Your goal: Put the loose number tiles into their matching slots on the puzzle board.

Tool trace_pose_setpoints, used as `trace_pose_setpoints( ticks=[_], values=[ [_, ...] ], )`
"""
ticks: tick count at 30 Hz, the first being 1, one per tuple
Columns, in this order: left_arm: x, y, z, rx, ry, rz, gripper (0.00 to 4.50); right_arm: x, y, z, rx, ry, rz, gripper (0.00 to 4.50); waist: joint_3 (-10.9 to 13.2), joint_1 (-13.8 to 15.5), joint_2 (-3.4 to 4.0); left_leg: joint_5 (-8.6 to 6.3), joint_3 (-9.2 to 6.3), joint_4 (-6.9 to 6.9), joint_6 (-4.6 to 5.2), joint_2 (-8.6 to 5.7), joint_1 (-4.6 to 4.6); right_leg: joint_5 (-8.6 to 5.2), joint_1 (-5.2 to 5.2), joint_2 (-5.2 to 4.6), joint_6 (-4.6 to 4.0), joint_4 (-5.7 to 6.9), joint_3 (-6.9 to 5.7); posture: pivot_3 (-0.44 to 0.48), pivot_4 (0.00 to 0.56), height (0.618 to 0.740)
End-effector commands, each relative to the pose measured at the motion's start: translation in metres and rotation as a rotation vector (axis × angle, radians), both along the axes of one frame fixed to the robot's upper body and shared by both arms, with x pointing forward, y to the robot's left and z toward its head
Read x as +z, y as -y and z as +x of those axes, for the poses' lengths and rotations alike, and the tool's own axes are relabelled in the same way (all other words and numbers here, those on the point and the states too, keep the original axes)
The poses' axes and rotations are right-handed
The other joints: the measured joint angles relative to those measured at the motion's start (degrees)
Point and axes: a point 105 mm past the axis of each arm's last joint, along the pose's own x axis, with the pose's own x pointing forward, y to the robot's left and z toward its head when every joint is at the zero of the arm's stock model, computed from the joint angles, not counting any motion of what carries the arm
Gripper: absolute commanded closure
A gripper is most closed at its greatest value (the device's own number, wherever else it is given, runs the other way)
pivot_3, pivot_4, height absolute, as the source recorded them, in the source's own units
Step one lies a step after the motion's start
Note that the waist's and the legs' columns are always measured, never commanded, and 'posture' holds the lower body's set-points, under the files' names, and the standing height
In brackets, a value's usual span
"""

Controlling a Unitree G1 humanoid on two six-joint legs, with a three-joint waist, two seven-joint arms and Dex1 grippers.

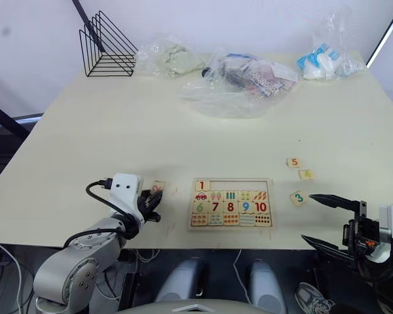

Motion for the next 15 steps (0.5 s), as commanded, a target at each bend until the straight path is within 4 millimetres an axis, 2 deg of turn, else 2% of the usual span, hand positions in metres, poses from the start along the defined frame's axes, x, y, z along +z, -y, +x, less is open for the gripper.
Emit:
trace_pose_setpoints(
  ticks=[1,7,11,15],
  values=[
    [-0.001,0.003,-0.002,-0.031,-0.019,0.001,3.55,0.006,-0.002,0.000,0.002,0.044,0.001,0.00,0.0,0.0,0.00,0.00,0.00,0.00,0.00,0.00,0.00,0.00,0.00,0.00,0.00,0.00,0.00,0.000,0.150,0.740],
    [0.013,0.004,0.005,-0.119,0.033,0.025,3.55,0.005,-0.006,0.002,0.003,0.050,0.009,0.00,0.0,0.0,-0.04,0.00,-0.01,0.00,0.00,0.00,-0.01,0.00,-0.01,0.00,0.00,0.00,-0.01,0.000,0.150,0.740],
    [0.026,0.006,0.007,-0.298,0.061,0.089,3.55,0.006,-0.007,0.004,0.002,0.057,0.014,0.00,0.1,-0.1,-0.14,0.00,-0.02,-0.01,-0.01,0.00,-0.02,-0.01,-0.03,0.06,-0.03,0.01,-0.05,0.000,0.150,0.740],
    [0.040,-0.002,0.015,-0.435,0.081,0.148,3.55,0.005,-0.009,0.005,0.002,0.060,0.018,0.00,0.1,-0.1,-0.13,0.00,0.01,-0.03,-0.01,0.04,-0.01,-0.03,-0.04,0.04,-0.08,-0.01,-0.01,0.000,0.150,0.740]
  ],
)
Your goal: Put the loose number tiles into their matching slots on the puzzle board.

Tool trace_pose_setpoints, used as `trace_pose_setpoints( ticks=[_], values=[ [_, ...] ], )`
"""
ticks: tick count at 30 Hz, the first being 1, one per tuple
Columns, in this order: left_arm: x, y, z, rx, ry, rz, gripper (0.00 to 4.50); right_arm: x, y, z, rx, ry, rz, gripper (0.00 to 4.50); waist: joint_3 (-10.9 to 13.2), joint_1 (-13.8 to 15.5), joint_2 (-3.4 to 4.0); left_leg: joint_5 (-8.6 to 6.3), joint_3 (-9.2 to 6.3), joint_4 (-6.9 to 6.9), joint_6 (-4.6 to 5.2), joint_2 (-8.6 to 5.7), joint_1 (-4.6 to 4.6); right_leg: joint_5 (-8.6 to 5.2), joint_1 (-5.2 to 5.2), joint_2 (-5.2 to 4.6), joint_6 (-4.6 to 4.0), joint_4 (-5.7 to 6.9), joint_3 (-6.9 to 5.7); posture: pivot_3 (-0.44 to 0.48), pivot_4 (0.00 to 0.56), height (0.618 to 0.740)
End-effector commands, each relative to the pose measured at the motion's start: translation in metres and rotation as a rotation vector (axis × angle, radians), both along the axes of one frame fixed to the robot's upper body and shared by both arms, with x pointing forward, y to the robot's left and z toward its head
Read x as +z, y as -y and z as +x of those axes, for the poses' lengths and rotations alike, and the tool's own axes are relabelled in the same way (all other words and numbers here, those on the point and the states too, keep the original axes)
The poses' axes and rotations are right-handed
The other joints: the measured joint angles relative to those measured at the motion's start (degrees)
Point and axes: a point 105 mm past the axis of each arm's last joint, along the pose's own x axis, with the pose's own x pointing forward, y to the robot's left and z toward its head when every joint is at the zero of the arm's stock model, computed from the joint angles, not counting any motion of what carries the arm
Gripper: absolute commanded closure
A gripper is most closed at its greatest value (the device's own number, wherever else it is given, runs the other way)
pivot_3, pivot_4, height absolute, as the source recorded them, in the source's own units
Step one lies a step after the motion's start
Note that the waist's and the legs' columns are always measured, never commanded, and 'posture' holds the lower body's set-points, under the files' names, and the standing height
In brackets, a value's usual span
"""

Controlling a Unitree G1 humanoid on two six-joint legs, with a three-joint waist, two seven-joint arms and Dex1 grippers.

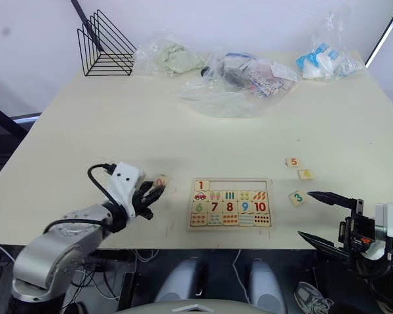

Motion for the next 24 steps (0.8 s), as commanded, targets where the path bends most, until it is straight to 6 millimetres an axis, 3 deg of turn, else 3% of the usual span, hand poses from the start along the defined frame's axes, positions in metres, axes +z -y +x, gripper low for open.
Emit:
trace_pose_setpoints(
  ticks=[1,11,19,24],
  values=[
    [0.018,0.000,0.005,-0.134,0.048,0.017,3.55,0.005,-0.003,0.000,0.011,0.037,0.002,0.00,0.0,0.0,-0.01,0.00,0.01,0.00,0.00,0.01,0.00,0.00,0.00,-0.02,0.00,-0.01,0.01,0.000,0.150,0.740],
    [0.052,0.007,0.020,-0.588,0.025,0.140,3.55,0.001,-0.005,-0.001,-0.001,0.045,0.016,0.00,0.1,-0.1,-0.06,0.00,0.08,-0.01,0.01,-0.01,-0.03,-0.01,-0.04,-0.01,0.00,-0.05,0.01,0.000,0.150,0.740],
    [0.064,0.039,0.025,-0.837,-0.026,0.154,3.55,0.000,-0.005,-0.001,-0.018,0.060,0.019,0.00,0.2,-0.2,-0.17,0.00,0.24,-0.01,0.01,-0.08,-0.09,0.03,-0.07,0.07,0.08,0.00,-0.06,0.000,0.150,0.740],
    [0.059,0.058,0.029,-0.912,-0.036,0.228,3.55,-0.002,-0.006,-0.001,-0.029,0.069,0.024,0.00,0.3,-0.5,-0.25,0.00,0.28,0.02,0.01,-0.11,-0.11,0.04,-0.07,0.08,0.10,0.00,-0.03,0.000,0.150,0.740]
  ],
)
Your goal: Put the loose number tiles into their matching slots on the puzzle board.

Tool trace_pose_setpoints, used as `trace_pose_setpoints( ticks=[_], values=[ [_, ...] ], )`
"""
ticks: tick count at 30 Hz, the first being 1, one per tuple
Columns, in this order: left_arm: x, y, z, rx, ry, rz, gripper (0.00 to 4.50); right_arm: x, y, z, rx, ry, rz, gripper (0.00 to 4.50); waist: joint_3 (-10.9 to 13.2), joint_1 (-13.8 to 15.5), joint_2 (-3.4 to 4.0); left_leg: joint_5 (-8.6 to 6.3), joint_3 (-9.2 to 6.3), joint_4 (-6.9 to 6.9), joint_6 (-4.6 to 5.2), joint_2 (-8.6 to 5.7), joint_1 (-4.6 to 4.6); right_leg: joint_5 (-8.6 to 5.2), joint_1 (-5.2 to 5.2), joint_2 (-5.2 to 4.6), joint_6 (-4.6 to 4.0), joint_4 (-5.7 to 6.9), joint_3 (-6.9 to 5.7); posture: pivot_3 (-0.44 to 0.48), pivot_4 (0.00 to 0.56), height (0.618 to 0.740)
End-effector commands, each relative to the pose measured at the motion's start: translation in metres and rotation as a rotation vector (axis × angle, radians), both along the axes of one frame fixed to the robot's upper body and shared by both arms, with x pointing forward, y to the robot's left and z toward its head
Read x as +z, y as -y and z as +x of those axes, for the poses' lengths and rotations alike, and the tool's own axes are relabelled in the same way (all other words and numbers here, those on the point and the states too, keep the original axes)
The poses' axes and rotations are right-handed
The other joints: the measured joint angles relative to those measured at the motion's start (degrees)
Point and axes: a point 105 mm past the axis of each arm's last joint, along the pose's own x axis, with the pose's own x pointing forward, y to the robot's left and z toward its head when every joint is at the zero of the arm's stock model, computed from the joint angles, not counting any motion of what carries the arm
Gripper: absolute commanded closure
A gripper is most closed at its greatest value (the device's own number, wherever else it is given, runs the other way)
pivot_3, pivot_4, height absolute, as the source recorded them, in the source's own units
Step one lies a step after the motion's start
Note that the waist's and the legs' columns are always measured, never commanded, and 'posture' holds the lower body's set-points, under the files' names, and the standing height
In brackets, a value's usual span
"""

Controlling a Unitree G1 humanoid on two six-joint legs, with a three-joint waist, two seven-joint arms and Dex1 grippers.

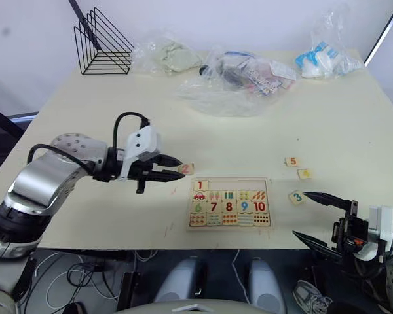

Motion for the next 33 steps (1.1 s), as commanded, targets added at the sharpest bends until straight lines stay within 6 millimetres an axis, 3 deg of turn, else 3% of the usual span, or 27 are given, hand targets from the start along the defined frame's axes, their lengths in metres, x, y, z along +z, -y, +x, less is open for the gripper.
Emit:
trace_pose_setpoints(
  ticks=[1,9,16,33],
  values=[
    [-0.001,0.009,0.002,-0.049,0.033,0.051,3.55,0.004,0.000,-0.001,-0.007,0.038,-0.003,0.00,0.0,-0.2,-0.01,0.00,0.01,0.00,0.00,-0.01,0.00,0.00,0.00,0.00,0.00,0.00,0.00,0.000,0.150,0.740],
    [-0.013,0.032,0.009,-0.054,-0.019,0.132,3.55,0.003,-0.003,0.000,-0.008,0.054,0.001,0.00,0.0,-0.9,-0.07,0.00,-0.04,0.03,0.00,-0.01,-0.01,0.00,0.00,0.03,0.01,0.04,-0.02,0.000,0.150,0.740],
    [-0.024,0.038,0.018,0.036,-0.045,0.241,3.55,0.002,-0.004,0.001,-0.011,0.058,0.006,0.00,0.1,-1.0,-0.09,0.00,-0.15,0.04,0.01,-0.02,-0.01,0.00,0.00,0.05,0.01,0.08,-0.02,0.000,0.150,0.740],
    [-0.032,0.055,0.017,0.037,-0.091,0.266,3.55,0.003,-0.008,0.002,-0.021,0.061,0.012,0.00,0.1,-1.0,-0.08,0.00,-0.28,0.06,0.00,-0.02,0.00,0.00,0.00,0.04,0.01,0.09,-0.01,0.000,0.150,0.740]
  ],
)
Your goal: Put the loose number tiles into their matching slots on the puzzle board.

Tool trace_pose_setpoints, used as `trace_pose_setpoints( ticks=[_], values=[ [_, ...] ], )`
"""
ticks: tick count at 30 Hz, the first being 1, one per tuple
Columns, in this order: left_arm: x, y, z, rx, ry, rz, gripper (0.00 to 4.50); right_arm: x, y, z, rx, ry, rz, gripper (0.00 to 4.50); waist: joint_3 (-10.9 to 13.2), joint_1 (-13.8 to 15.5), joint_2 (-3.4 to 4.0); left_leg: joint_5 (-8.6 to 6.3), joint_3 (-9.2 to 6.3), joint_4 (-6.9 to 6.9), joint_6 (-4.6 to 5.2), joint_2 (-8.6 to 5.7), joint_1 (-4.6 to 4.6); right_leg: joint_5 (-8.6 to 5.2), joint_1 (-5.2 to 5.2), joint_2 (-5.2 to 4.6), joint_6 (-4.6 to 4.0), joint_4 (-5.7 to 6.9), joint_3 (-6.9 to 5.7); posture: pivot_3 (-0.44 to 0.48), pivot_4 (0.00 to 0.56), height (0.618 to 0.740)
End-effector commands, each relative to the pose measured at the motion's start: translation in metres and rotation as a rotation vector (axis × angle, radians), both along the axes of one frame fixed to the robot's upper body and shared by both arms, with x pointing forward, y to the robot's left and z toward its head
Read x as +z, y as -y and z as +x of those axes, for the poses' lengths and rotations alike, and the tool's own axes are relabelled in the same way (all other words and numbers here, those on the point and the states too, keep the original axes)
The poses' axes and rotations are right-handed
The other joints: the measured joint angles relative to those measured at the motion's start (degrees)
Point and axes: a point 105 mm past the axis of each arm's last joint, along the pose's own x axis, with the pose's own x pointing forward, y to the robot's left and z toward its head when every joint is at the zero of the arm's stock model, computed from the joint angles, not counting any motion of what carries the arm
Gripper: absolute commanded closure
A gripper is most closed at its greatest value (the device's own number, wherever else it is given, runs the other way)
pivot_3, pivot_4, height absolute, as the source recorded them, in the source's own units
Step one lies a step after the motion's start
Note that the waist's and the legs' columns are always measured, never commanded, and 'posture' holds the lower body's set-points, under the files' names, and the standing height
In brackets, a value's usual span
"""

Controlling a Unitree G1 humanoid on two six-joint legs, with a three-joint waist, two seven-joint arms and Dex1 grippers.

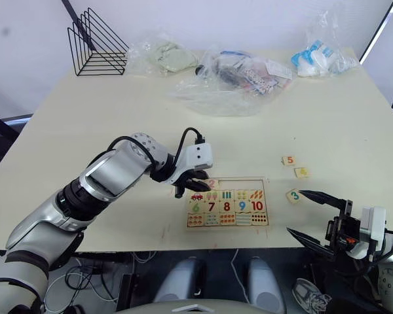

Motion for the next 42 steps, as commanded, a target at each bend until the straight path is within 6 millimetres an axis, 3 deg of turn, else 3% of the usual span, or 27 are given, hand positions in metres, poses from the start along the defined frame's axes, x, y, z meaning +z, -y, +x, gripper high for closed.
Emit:
trace_pose_setpoints(
  ticks=[1,20,42],
  values=[
    [0.007,0.003,0.003,-0.011,0.036,0.011,3.55,0.007,-0.002,-0.003,0.001,0.042,-0.001,0.00,0.0,0.0,0.00,0.00,0.00,0.00,0.00,0.00,0.00,0.00,0.00,0.00,0.00,0.00,0.00,0.000,0.150,0.740],
    [0.001,0.003,0.009,-0.013,0.049,0.032,3.55,0.008,-0.001,-0.003,-0.018,0.044,-0.005,0.00,0.0,0.0,0.00,0.00,0.01,0.00,0.00,0.00,0.00,0.00,0.00,0.00,0.00,0.00,0.01,0.000,0.150,0.740],
    [-0.005,0.005,0.003,-0.042,0.026,0.036,3.55,0.004,0.000,-0.005,-0.028,0.039,-0.010,0.00,0.0,0.0,0.00,0.00,0.01,0.01,0.00,0.00,0.00,0.00,0.00,0.00,0.00,0.01,0.01,0.000,0.150,0.740]
  ],
)
